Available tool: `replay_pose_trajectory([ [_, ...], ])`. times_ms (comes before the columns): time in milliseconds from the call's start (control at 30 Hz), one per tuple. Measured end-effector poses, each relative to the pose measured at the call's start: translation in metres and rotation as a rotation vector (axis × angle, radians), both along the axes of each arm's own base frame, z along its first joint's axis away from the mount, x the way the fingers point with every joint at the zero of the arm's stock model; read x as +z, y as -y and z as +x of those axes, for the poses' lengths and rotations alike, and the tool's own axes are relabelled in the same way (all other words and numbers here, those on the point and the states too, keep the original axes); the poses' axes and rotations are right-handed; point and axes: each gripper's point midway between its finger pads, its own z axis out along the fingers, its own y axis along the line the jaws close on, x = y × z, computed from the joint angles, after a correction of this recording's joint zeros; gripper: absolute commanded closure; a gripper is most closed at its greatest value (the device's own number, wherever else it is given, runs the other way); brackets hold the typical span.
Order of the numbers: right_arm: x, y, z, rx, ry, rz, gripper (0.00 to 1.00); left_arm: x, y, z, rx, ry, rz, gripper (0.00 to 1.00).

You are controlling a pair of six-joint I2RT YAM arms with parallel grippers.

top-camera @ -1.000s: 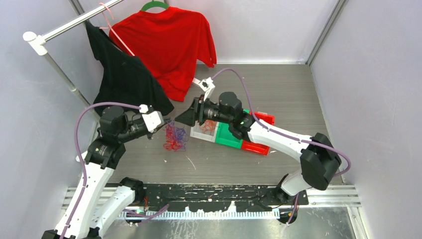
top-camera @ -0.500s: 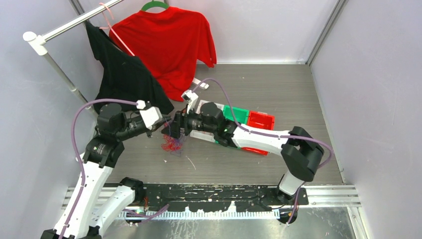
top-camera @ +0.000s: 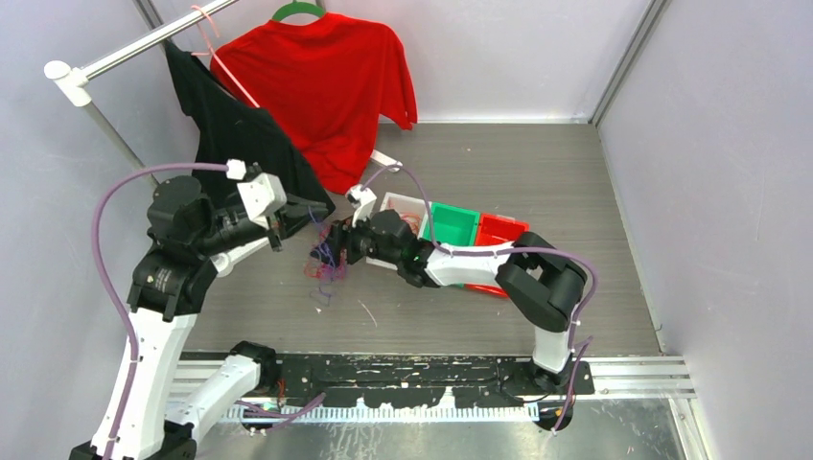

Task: Untangle the cables

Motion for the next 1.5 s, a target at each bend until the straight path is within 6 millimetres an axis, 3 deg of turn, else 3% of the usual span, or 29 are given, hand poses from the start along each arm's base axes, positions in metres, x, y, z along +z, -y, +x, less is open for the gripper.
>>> replay_pose_trajectory([
  [100, -0.021, 0.006, -0.003, -0.013, -0.023, -0.022, 0.28, 0.021, 0.001, 0.0, 0.001, 0.02, -0.025, 1.0],
  [267, -0.079, 0.019, -0.011, -0.037, -0.089, -0.113, 0.3, 0.044, 0.001, -0.001, 0.002, 0.051, -0.053, 1.0],
  [433, -0.106, 0.026, -0.013, -0.06, -0.128, -0.158, 0.34, 0.062, 0.0, -0.003, 0.009, 0.094, -0.066, 1.0],
  [800, -0.113, 0.026, -0.032, -0.029, -0.131, -0.182, 0.38, 0.11, -0.006, -0.012, 0.026, 0.254, -0.08, 1.0],
  [900, -0.109, 0.031, -0.039, -0.014, -0.126, -0.203, 0.55, 0.117, -0.009, -0.012, 0.038, 0.296, -0.076, 1.0],
  [1067, -0.085, 0.032, -0.041, -0.002, -0.088, -0.181, 0.8, 0.131, -0.014, 0.0, 0.096, 0.358, -0.074, 1.0],
  [1300, -0.09, 0.032, -0.043, 0.002, -0.095, -0.188, 0.89, 0.198, -0.028, 0.01, 0.202, 0.546, -0.11, 1.0],
  [1500, -0.123, 0.031, -0.052, 0.006, -0.12, -0.252, 0.97, 0.247, -0.046, 0.015, 0.33, 0.689, -0.167, 1.0],
])
